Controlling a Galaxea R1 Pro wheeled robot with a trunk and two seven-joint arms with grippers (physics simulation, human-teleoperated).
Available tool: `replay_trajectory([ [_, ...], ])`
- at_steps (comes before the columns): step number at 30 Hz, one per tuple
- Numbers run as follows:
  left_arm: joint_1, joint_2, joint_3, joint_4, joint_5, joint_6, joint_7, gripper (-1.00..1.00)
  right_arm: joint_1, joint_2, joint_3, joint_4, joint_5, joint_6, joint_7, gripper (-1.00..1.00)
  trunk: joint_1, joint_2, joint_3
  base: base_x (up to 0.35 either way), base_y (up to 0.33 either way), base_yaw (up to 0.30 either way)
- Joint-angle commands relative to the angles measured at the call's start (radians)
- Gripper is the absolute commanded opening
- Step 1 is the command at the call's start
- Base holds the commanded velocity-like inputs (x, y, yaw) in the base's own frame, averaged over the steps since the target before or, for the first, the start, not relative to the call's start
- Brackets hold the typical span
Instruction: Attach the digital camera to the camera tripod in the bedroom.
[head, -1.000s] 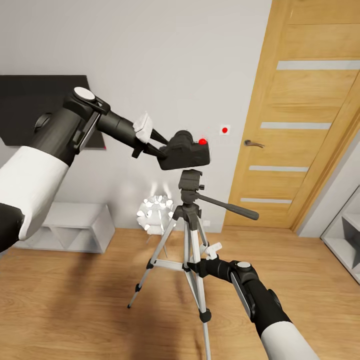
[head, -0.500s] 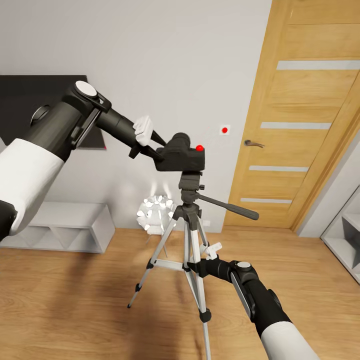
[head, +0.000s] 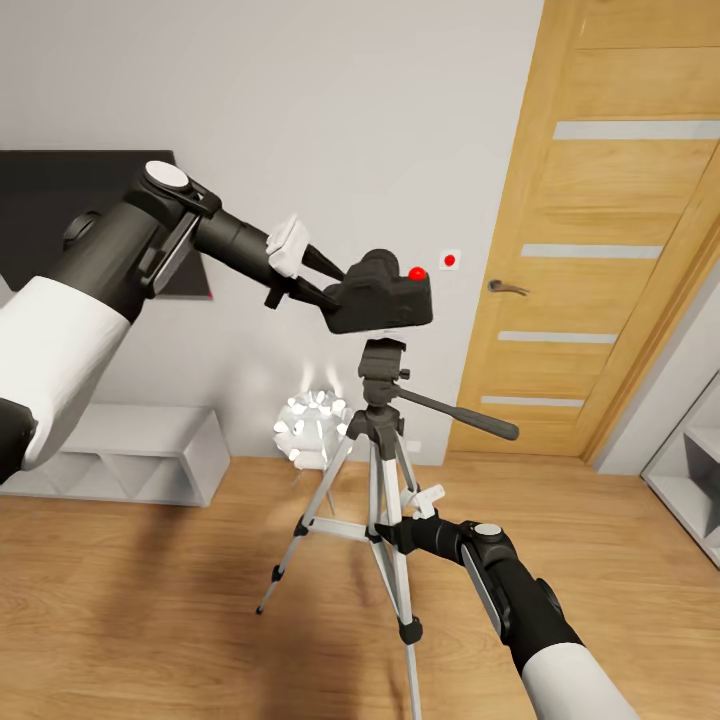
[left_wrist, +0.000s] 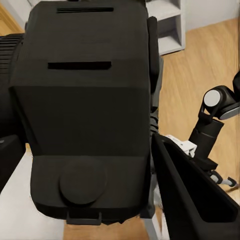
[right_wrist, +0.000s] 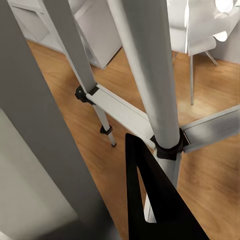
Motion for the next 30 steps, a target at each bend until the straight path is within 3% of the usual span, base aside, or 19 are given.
replay_trajectory([
  [1, -0.002, 0.002, -0.005, 0.001, 0.015, 0.007, 0.002, -1.00, -0.001, 0.000, -0.003, 0.001, 0.047, -0.006, 0.005, -1.00, 0.001, -0.002, -0.002, 0.000, 0.000, 0.000],
  [10, -0.002, 0.002, -0.008, 0.046, 0.044, 0.007, 0.007, -1.00, -0.001, 0.000, -0.003, 0.001, 0.047, -0.006, 0.006, -1.00, 0.001, -0.002, -0.002, 0.000, 0.000, 0.000],
  [30, -0.001, 0.002, -0.019, 0.085, 0.031, 0.005, 0.008, -1.00, -0.001, -0.001, -0.003, 0.001, 0.048, -0.006, 0.006, -1.00, 0.001, -0.002, -0.002, 0.000, 0.000, 0.000],
])
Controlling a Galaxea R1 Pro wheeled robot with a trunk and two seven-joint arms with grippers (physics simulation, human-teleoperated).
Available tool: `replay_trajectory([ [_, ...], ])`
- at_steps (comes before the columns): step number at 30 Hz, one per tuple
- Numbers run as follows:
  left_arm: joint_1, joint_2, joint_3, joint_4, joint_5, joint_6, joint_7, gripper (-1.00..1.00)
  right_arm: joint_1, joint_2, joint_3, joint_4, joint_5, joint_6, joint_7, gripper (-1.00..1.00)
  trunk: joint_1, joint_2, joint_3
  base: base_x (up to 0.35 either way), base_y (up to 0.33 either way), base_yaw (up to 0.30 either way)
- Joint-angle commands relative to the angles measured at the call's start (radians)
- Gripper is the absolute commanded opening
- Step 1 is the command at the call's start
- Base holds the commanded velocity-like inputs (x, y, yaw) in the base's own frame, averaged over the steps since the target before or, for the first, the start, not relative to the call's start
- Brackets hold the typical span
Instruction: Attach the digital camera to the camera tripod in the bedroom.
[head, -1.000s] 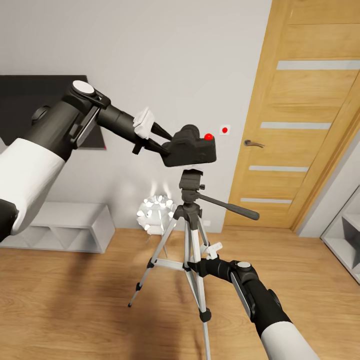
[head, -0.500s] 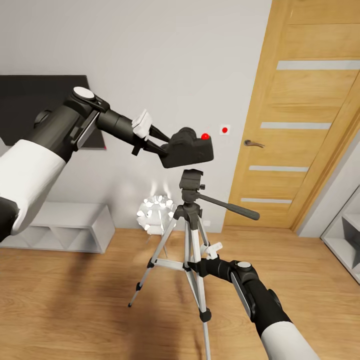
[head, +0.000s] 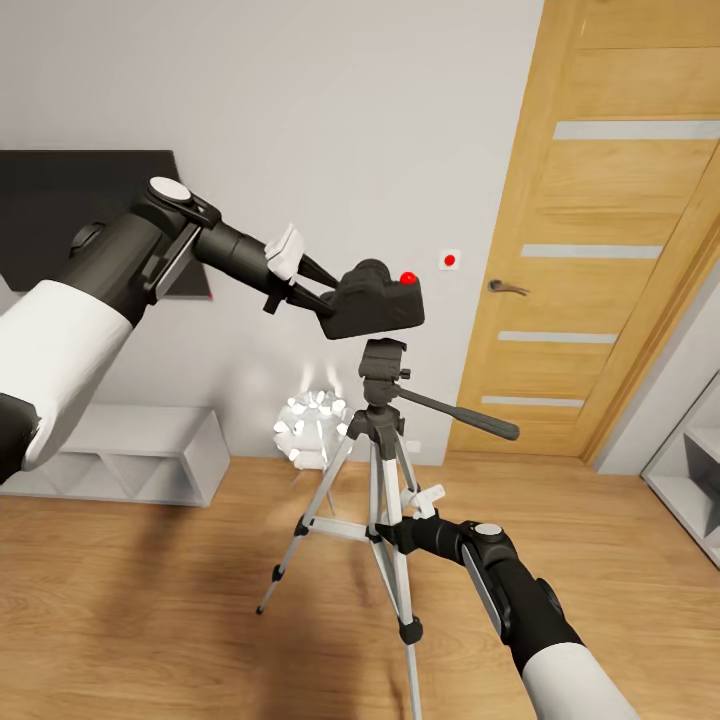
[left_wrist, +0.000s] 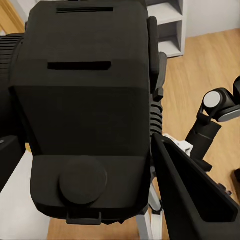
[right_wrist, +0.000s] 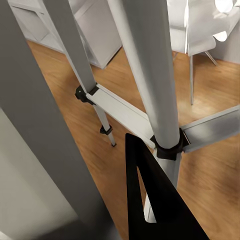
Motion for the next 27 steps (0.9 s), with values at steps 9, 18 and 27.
replay_trajectory([
  [9, -0.002, -0.009, -0.008, 0.005, 0.008, -0.055, 0.001, -1.00, -0.001, 0.000, -0.003, 0.001, 0.048, -0.006, 0.005, -1.00, 0.001, -0.002, -0.002, 0.000, 0.000, 0.000],
  [18, -0.002, -0.021, -0.008, 0.039, 0.007, -0.110, 0.001, -1.00, -0.001, -0.001, -0.003, 0.001, 0.049, -0.006, 0.006, -1.00, 0.001, -0.002, -0.002, 0.000, 0.000, 0.000],
  [27, -0.002, -0.033, -0.007, 0.048, 0.009, -0.129, 0.001, -1.00, -0.001, -0.003, -0.003, 0.001, 0.050, -0.006, 0.006, -1.00, 0.001, -0.002, -0.002, 0.000, 0.000, 0.000],
])
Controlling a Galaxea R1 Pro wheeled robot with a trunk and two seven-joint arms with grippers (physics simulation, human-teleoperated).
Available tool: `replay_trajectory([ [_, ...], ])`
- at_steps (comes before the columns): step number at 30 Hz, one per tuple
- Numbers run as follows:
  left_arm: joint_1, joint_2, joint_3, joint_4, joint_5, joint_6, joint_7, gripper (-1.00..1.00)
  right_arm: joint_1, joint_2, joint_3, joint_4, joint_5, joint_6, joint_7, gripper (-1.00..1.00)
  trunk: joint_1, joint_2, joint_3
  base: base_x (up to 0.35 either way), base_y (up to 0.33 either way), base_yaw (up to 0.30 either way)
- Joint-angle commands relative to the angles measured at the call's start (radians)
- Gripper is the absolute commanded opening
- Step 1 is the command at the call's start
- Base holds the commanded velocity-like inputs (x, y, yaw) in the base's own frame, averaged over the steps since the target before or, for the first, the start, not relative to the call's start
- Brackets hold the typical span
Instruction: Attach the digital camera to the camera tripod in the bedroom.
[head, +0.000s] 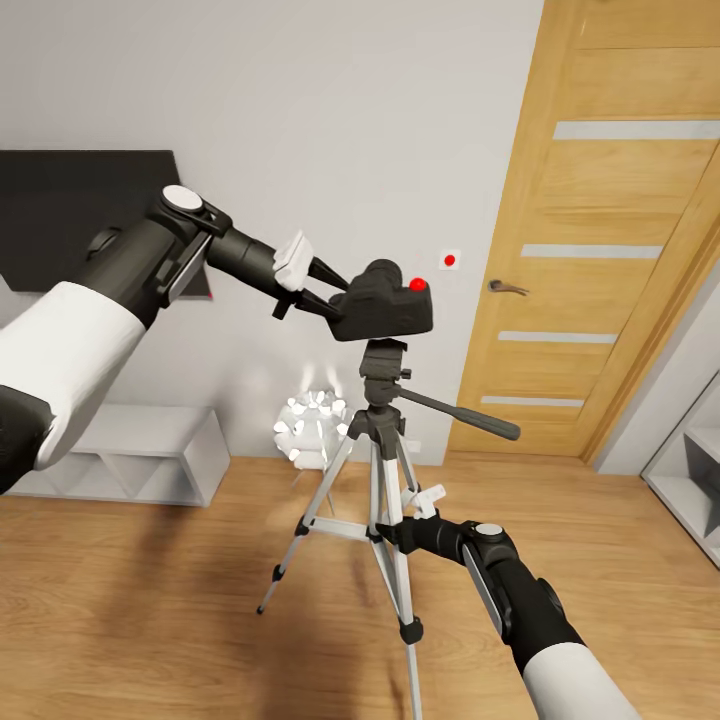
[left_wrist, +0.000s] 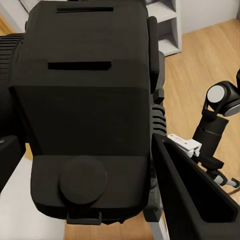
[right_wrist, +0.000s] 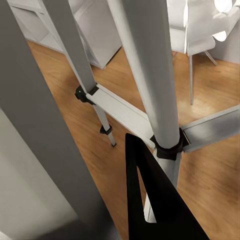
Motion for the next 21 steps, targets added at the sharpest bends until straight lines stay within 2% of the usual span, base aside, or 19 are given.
replay_trajectory([
  [1, -0.002, 0.002, -0.007, 0.000, 0.009, 0.005, 0.000, -1.00, -0.001, 0.000, -0.003, 0.001, 0.053, -0.007, 0.006, -1.00, 0.001, -0.002, -0.002, 0.000, 0.000, 0.000],
  [21, -0.002, 0.001, -0.008, 0.015, 0.008, 0.000, -0.001, -1.00, 0.000, -0.001, -0.003, 0.001, 0.053, -0.007, 0.005, -1.00, 0.001, -0.002, -0.002, 0.000, 0.000, 0.000],
])
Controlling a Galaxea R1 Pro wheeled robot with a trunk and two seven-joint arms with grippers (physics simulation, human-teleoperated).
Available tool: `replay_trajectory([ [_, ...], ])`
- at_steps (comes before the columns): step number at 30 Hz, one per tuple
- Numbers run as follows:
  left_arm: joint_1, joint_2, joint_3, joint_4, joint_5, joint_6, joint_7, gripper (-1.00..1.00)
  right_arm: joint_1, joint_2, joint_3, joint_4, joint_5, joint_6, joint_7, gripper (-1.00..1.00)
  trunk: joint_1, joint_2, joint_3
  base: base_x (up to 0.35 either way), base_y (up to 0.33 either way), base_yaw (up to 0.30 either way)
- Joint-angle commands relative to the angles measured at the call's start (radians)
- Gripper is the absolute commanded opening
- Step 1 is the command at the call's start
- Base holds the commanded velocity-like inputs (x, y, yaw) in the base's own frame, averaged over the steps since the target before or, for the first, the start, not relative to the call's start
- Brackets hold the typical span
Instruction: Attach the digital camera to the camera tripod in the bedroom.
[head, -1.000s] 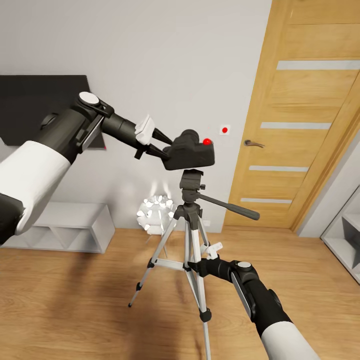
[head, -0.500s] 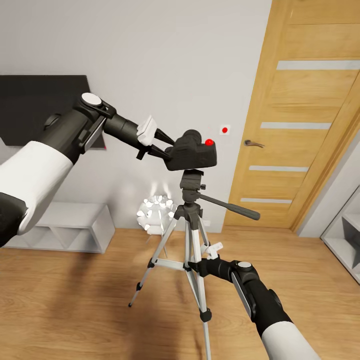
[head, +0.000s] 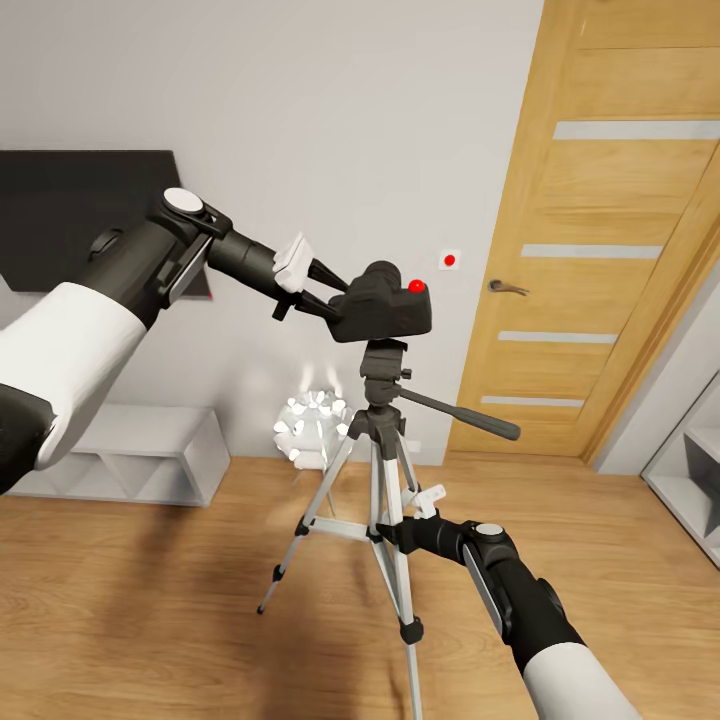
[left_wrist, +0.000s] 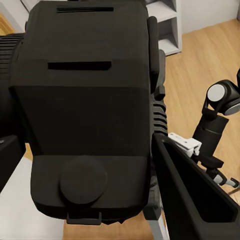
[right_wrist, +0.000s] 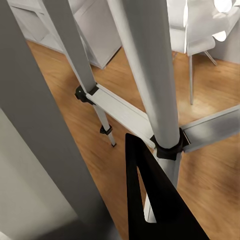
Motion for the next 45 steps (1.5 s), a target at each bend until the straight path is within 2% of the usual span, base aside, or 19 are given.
replay_trajectory([
  [1, -0.002, 0.002, -0.008, 0.000, 0.009, 0.007, 0.000, -1.00, -0.001, 0.000, -0.004, 0.002, 0.054, -0.007, 0.005, -1.00, 0.001, -0.002, -0.002, 0.000, 0.000, 0.000],
  [11, -0.002, 0.001, -0.009, 0.001, 0.008, 0.009, 0.000, -1.00, -0.001, 0.000, -0.004, 0.002, 0.053, -0.007, 0.005, -1.00, 0.001, -0.002, -0.002, 0.000, 0.000, 0.000],
  [25, -0.002, -0.025, -0.009, 0.015, 0.007, 0.008, 0.000, -1.00, -0.001, -0.001, -0.004, 0.002, 0.052, -0.007, 0.005, -1.00, 0.001, -0.002, -0.002, 0.000, 0.000, 0.000],
  [45, -0.003, -0.016, -0.011, 0.024, 0.006, 0.008, 0.000, -1.00, -0.001, -0.001, -0.004, 0.002, 0.051, -0.007, 0.005, -1.00, 0.001, -0.002, -0.002, 0.000, 0.000, 0.000],
])
